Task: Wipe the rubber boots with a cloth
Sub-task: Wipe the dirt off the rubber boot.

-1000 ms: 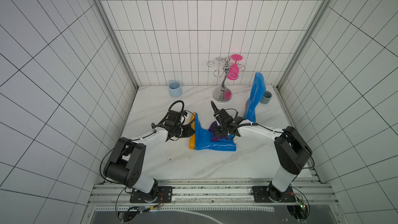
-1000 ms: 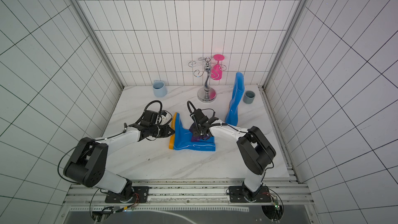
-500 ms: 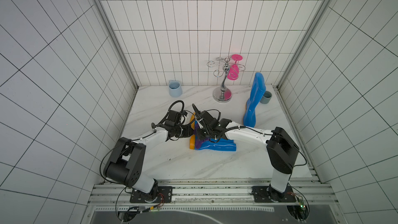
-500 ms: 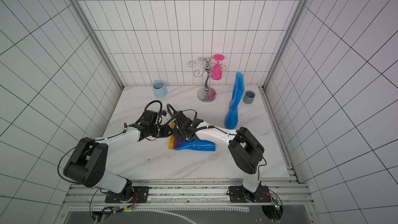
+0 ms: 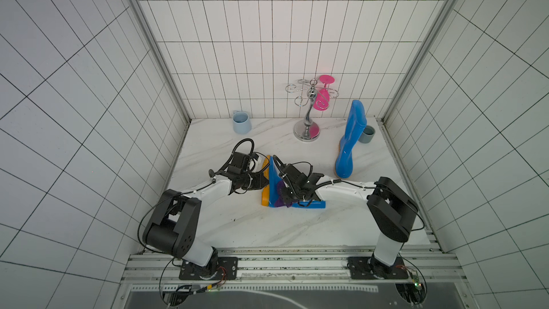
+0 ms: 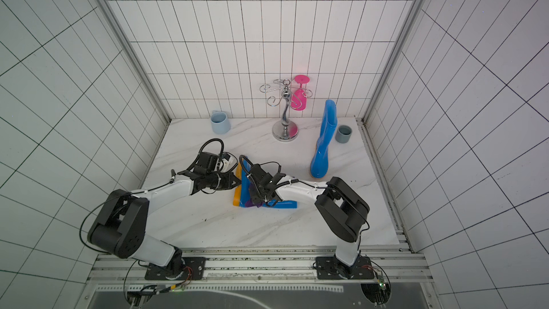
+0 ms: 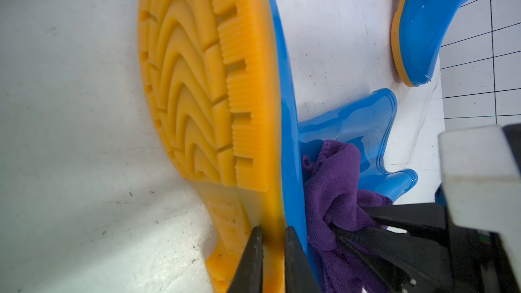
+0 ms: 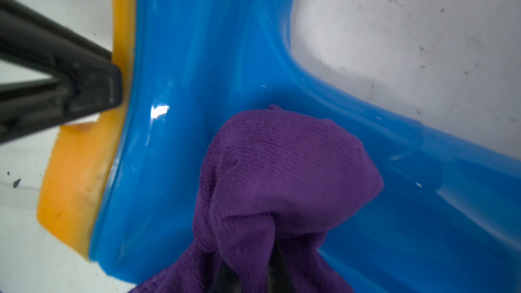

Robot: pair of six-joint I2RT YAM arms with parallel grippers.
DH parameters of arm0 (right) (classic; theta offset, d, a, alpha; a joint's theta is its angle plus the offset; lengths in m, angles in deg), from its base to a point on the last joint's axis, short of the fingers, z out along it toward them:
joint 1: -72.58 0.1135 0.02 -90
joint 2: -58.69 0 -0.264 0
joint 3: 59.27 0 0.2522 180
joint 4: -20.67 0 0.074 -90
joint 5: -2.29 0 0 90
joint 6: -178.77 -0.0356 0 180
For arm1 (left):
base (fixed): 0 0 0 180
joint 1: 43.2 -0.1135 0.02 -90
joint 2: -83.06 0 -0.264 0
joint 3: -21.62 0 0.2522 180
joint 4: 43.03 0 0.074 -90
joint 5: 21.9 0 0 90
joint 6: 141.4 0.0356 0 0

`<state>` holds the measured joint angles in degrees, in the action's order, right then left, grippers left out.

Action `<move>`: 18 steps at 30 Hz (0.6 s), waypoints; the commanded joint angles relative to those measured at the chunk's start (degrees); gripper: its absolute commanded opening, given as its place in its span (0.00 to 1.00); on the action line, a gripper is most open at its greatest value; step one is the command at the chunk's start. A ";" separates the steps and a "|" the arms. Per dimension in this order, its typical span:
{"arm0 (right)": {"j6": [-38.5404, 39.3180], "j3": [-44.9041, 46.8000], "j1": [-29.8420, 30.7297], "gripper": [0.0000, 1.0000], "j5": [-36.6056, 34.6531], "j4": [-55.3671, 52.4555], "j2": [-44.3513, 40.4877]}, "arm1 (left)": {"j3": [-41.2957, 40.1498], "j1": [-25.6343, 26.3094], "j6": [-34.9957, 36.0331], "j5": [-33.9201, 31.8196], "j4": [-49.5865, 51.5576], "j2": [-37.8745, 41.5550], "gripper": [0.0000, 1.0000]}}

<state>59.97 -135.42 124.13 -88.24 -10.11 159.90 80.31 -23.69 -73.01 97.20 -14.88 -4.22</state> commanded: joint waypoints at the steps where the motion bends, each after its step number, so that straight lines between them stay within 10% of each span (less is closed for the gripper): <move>1: -0.97 6.50 -2.55 0.00 -2.48 -5.12 -3.24 | -0.20 -0.26 0.95 -4.16 2.39 -1.92 0.15; 18: 2.22 16.11 -18.17 0.00 -4.02 -8.62 -18.58 | -0.05 -0.35 1.04 -4.05 2.48 -2.10 0.15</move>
<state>60.89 -118.39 105.13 -91.48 -16.19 142.70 80.36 -23.76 -73.01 97.20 -14.81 -4.24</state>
